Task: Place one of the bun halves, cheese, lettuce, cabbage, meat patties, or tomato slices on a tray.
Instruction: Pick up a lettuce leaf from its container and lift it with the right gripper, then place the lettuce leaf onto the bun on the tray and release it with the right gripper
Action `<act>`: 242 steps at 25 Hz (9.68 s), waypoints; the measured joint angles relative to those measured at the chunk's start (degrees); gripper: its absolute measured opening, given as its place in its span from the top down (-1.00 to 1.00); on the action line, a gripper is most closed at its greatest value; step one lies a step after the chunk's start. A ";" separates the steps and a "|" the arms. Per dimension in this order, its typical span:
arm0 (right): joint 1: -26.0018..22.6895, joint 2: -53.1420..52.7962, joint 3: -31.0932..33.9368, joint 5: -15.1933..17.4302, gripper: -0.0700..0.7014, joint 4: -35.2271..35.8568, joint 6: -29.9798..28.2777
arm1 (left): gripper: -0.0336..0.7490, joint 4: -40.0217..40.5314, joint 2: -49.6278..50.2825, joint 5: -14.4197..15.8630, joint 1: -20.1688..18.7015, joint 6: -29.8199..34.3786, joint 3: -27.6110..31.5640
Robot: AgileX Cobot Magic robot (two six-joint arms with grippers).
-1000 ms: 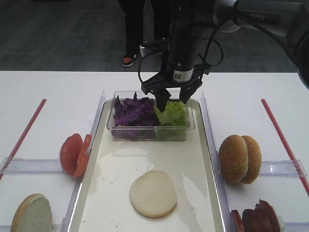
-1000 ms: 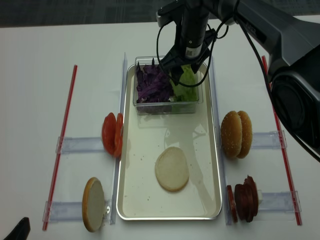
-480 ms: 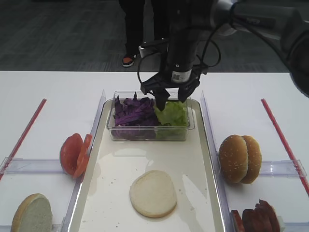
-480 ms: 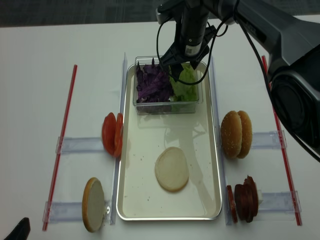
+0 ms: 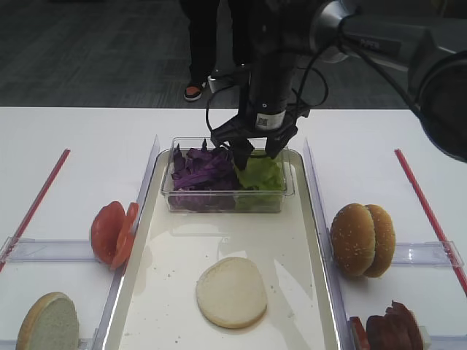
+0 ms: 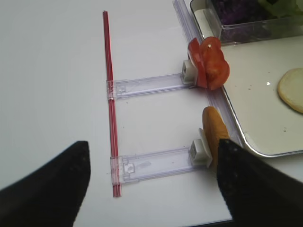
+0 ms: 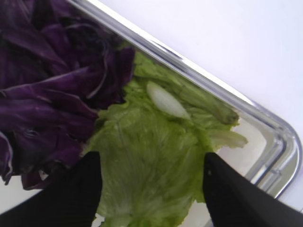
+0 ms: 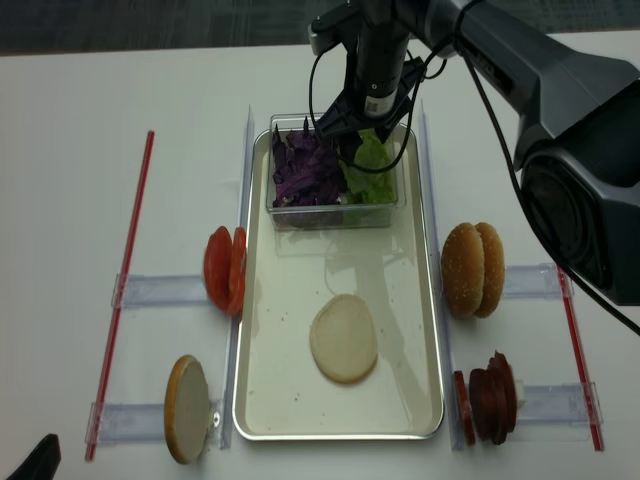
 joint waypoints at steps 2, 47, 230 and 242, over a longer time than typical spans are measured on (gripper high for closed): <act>0.00 0.61 0.00 0.00 -0.44 -0.09 0.00 | -0.42 0.00 0.00 0.00 0.00 0.00 0.00; 0.00 2.07 -0.23 1.00 0.34 -1.22 0.20 | -0.42 0.00 0.00 0.00 0.00 0.00 0.00; 17.50 -23.98 45.49 -15.56 -0.78 9.58 -1.82 | -0.42 0.00 0.00 0.00 0.00 0.00 0.00; 17.50 -23.98 36.39 -5.76 -0.77 9.44 -1.53 | -0.42 0.00 0.00 0.00 0.00 0.00 0.00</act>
